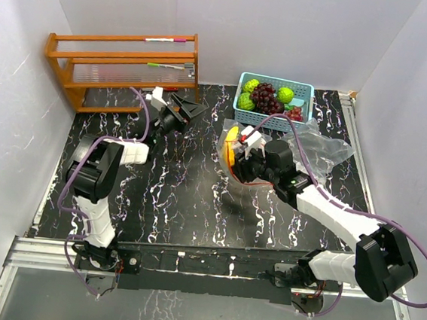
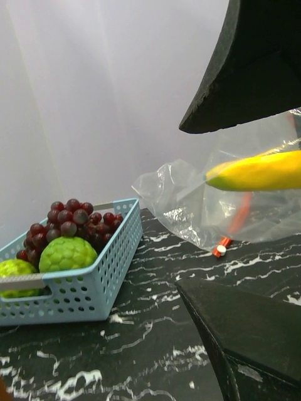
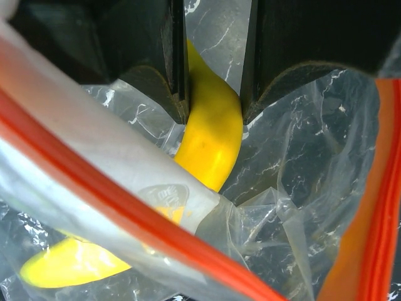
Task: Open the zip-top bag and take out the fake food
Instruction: Pick up the fake fruit from the zipper food storage bag, then place the zipper food storage bag at the center of the board, then place the fake fruit in the bin, then reset both arms
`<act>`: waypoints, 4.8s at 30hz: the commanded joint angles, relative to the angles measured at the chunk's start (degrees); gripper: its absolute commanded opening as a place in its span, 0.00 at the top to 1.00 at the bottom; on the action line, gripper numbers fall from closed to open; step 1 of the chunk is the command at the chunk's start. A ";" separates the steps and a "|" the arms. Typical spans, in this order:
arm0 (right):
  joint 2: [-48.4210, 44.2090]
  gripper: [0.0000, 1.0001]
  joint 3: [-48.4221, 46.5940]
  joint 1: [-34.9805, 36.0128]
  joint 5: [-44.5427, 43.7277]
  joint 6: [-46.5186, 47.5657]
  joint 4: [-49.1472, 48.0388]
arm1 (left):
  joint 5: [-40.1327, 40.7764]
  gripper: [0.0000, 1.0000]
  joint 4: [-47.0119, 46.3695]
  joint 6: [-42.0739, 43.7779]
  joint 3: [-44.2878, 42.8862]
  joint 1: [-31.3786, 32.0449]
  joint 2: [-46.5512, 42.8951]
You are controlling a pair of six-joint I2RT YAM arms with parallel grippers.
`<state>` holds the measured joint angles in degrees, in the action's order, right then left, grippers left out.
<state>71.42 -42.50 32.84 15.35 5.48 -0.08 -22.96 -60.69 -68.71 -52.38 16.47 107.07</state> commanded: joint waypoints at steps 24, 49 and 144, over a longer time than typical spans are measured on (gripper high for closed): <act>2.22 0.92 -5.16 1.52 1.32 1.41 -0.37 | -9.59 0.09 11.53 1.96 -13.36 11.18 8.25; -3.26 0.93 -5.64 1.96 -0.72 0.72 2.01 | -7.94 1.00 4.78 1.81 -12.94 3.40 8.70; 24.72 0.02 -27.41 -21.07 -6.01 -21.24 -11.32 | 22.23 0.03 37.44 31.39 -2.71 -0.86 -24.83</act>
<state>98.72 -71.53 11.53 4.38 -15.18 -10.50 -5.76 -30.28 -43.00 -53.76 15.55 89.76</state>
